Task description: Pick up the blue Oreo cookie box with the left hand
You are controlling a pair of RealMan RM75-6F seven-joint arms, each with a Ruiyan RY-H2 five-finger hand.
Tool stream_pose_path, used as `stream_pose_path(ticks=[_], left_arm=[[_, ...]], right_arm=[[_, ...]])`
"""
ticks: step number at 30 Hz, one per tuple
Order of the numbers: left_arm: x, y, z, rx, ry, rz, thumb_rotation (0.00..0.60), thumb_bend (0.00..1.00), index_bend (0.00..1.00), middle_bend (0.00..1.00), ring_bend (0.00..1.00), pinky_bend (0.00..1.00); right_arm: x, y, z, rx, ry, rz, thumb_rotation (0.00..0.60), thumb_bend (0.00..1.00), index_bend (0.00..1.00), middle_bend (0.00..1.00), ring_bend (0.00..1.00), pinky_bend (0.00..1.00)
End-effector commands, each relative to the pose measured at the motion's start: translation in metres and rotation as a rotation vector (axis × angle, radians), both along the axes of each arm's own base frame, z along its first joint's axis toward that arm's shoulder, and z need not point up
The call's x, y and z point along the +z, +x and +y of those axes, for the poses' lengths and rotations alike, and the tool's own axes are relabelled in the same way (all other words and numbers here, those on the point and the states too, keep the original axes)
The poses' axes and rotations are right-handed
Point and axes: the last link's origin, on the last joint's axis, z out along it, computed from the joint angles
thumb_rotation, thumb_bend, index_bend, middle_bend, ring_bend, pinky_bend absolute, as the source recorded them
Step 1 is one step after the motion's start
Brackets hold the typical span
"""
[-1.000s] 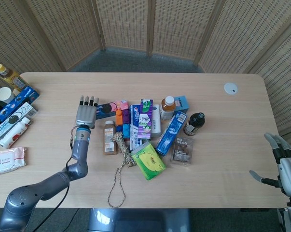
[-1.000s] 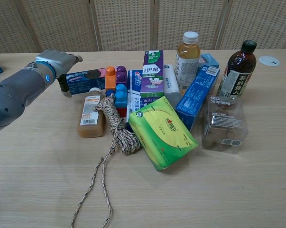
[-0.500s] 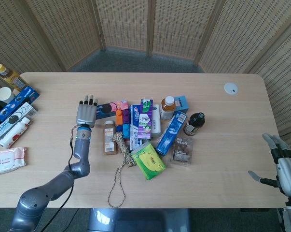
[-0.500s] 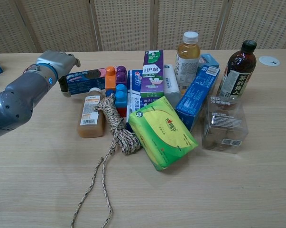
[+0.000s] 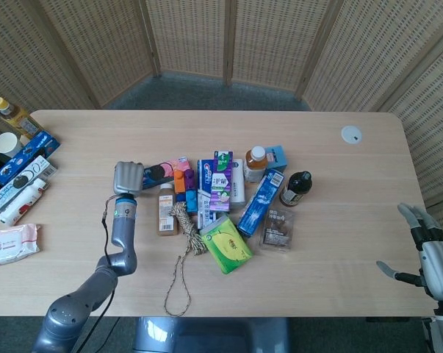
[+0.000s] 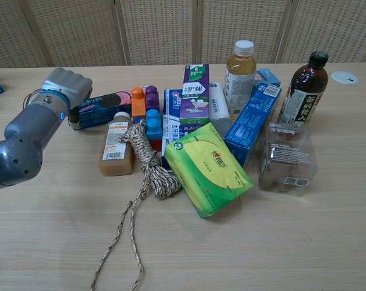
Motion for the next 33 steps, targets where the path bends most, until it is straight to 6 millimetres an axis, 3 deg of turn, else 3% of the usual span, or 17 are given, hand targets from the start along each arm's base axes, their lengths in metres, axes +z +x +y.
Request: stream_pose_path(ticks=[1, 7, 13, 26, 33], left_arm=[[0.006, -0.002, 0.0, -0.015, 0.022, -0.006, 0.6, 0.02, 0.81, 0.74, 0.74, 0.88], [0.033, 0.013, 0.009, -0.112, 0.117, -0.058, 0.6, 0.02, 0.82, 0.75, 0.76, 0.89], [0.072, 0.042, 0.011, -0.22, 0.214, -0.112, 0.6, 0.02, 0.82, 0.76, 0.76, 0.89], [0.176, 0.112, -0.023, -0.349, 0.322, -0.157, 0.6, 0.02, 0.82, 0.76, 0.76, 0.89], [0.226, 0.134, -0.042, -0.402, 0.386, -0.169, 0.6, 0.02, 0.83, 0.76, 0.76, 0.89]], right_arm=[[0.0, 0.0, 0.0, 0.001, 0.0, 0.001, 0.6, 0.0, 0.0, 0.0, 0.0, 0.0], [-0.001, 0.002, 0.001, 0.004, 0.004, 0.004, 0.6, 0.0, 0.0, 0.0, 0.0, 0.0], [-0.001, 0.004, 0.003, 0.01, -0.001, 0.002, 0.6, 0.0, 0.0, 0.0, 0.0, 0.0], [0.001, 0.006, 0.005, 0.017, -0.004, 0.0, 0.6, 0.0, 0.0, 0.0, 0.0, 0.0], [0.001, 0.008, 0.007, 0.025, -0.007, 0.0, 0.6, 0.0, 0.0, 0.0, 0.0, 0.0]])
